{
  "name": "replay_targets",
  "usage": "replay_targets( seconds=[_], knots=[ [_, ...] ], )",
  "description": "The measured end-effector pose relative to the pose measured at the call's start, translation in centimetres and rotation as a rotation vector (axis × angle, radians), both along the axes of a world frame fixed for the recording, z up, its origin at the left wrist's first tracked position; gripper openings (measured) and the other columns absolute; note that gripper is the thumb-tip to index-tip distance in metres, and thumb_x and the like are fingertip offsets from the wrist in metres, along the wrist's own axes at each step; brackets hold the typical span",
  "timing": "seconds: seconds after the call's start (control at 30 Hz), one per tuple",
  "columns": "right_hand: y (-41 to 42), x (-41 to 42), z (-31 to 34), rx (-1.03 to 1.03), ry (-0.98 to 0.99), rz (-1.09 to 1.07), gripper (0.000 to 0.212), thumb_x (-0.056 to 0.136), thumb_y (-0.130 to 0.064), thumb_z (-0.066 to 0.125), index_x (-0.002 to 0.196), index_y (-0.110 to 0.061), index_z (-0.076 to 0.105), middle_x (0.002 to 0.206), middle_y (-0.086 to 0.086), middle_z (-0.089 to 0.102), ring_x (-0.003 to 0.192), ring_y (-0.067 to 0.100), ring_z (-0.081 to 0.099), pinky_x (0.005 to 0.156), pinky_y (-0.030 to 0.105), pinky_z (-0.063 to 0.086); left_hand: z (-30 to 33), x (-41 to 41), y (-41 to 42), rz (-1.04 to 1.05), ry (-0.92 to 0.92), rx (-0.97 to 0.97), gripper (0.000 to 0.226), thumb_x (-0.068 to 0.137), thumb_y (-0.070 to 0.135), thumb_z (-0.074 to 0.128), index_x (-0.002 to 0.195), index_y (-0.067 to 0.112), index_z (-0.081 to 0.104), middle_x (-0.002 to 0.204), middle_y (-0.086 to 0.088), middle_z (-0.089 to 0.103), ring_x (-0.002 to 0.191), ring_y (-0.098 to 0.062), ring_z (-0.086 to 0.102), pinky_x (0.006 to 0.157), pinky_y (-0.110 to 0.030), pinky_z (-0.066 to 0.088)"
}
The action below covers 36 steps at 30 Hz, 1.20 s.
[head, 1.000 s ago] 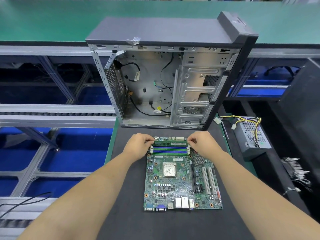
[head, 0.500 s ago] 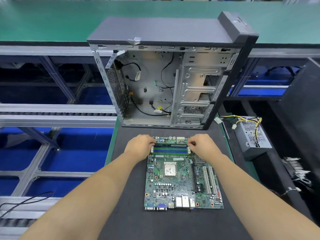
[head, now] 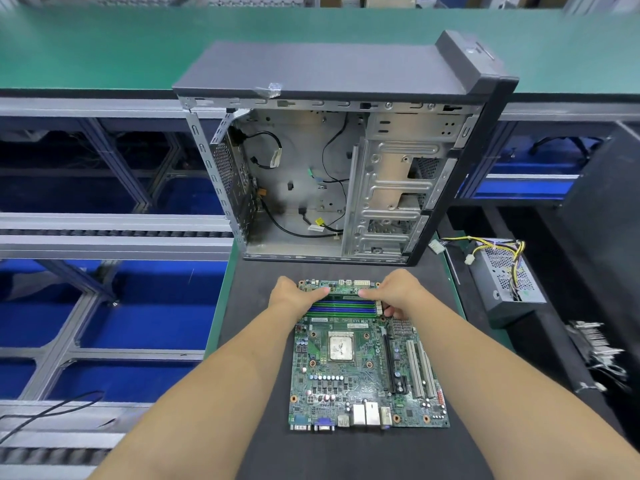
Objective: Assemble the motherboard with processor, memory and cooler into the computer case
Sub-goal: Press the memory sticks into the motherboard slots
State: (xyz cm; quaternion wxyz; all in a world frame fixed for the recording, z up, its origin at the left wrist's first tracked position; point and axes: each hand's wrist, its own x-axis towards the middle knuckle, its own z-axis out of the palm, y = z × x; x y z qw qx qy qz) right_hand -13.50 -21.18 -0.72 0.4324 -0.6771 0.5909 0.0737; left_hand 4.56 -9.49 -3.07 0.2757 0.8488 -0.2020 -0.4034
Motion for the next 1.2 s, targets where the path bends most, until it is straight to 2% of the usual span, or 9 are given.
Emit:
replay_targets(
  seconds=[0.07,0.2,0.27,0.33,0.5,0.63,0.73,0.97,1.2],
  knots=[
    [-0.2,0.4,0.3,0.028,0.02,-0.007,0.06,0.072,-0.052,0.086,0.07,-0.01,0.043,0.063,0.009,0.056,0.05,0.023,0.061,0.044,0.024,0.041,0.3,-0.1,-0.3,0.008,0.031,0.036,0.096,0.065,0.054,0.087,0.131,-0.003,0.048,0.131,-0.024,0.056,0.118,-0.036,0.058,0.093,-0.047,0.051],
    [-0.3,1.4,0.8,0.017,0.113,0.041,0.063,0.068,-0.056,0.088,0.073,-0.004,0.053,0.063,0.011,0.064,0.054,0.023,0.065,0.048,0.028,0.05,1.0,-0.5,-1.0,0.029,0.062,0.084,0.099,0.064,0.046,0.091,0.136,-0.003,0.044,0.135,-0.017,0.054,0.121,-0.034,0.055,0.1,-0.045,0.049],
    [-0.2,1.9,1.2,0.043,0.161,0.073,0.068,0.071,-0.057,0.086,0.095,0.002,0.062,0.082,0.018,0.074,0.068,0.026,0.068,0.067,0.037,0.059,1.4,-0.6,-1.5,0.042,0.088,0.119,0.096,0.066,0.042,0.091,0.136,-0.003,0.045,0.135,-0.017,0.055,0.122,-0.034,0.055,0.102,-0.045,0.048],
    [-0.3,2.2,1.5,0.055,0.2,0.099,0.076,0.075,-0.057,0.083,0.113,0.004,0.06,0.098,0.021,0.075,0.078,0.026,0.069,0.084,0.041,0.059,1.8,-0.6,-1.9,0.034,0.093,0.16,0.093,0.068,0.042,0.09,0.136,-0.001,0.045,0.135,-0.017,0.055,0.124,-0.033,0.054,0.102,-0.045,0.048],
    [-0.5,2.8,2.0,0.084,0.276,0.173,0.068,0.081,-0.06,0.075,0.109,-0.002,0.051,0.112,0.02,0.073,0.098,0.028,0.072,0.096,0.042,0.055,1.9,-0.7,-2.2,0.024,0.098,0.202,0.094,0.069,0.043,0.089,0.139,0.0,0.042,0.137,-0.017,0.052,0.124,-0.034,0.052,0.104,-0.044,0.046],
    [-0.7,3.0,1.9,0.114,0.296,0.17,0.071,0.081,-0.059,0.076,0.111,0.001,0.052,0.11,0.021,0.073,0.084,0.028,0.066,0.094,0.041,0.056,1.9,-0.9,-1.9,0.053,0.052,0.256,0.1,0.066,0.053,0.088,0.142,0.009,0.041,0.144,-0.013,0.038,0.127,-0.029,0.045,0.093,-0.038,0.044],
    [-0.7,3.1,1.6,0.126,0.28,0.139,0.079,0.08,-0.055,0.078,0.124,0.007,0.054,0.109,0.023,0.072,0.082,0.029,0.065,0.094,0.042,0.057,1.7,-1.1,-1.9,0.053,-0.005,0.277,0.103,0.064,0.059,0.085,0.143,0.01,0.04,0.144,-0.011,0.038,0.131,-0.028,0.04,0.098,-0.039,0.042],
    [-0.6,3.4,2.0,0.182,0.285,0.14,0.085,0.083,-0.054,0.075,0.135,0.008,0.046,0.122,0.025,0.067,0.114,0.033,0.068,0.101,0.046,0.053,2.2,-1.0,-2.0,0.027,0.019,0.291,0.106,0.066,0.057,0.085,0.147,0.01,0.035,0.145,-0.013,0.034,0.13,-0.029,0.041,0.105,-0.04,0.042],
    [-0.4,2.4,1.7,0.203,0.158,0.027,0.083,0.075,-0.05,0.086,0.128,0.003,0.051,0.107,0.02,0.065,0.087,0.027,0.068,0.088,0.048,0.06,3.3,-0.3,-1.9,-0.05,0.127,0.277,0.106,0.067,0.054,0.086,0.147,0.009,0.032,0.144,-0.009,0.043,0.134,-0.029,0.04,0.108,-0.042,0.043]
  ],
)
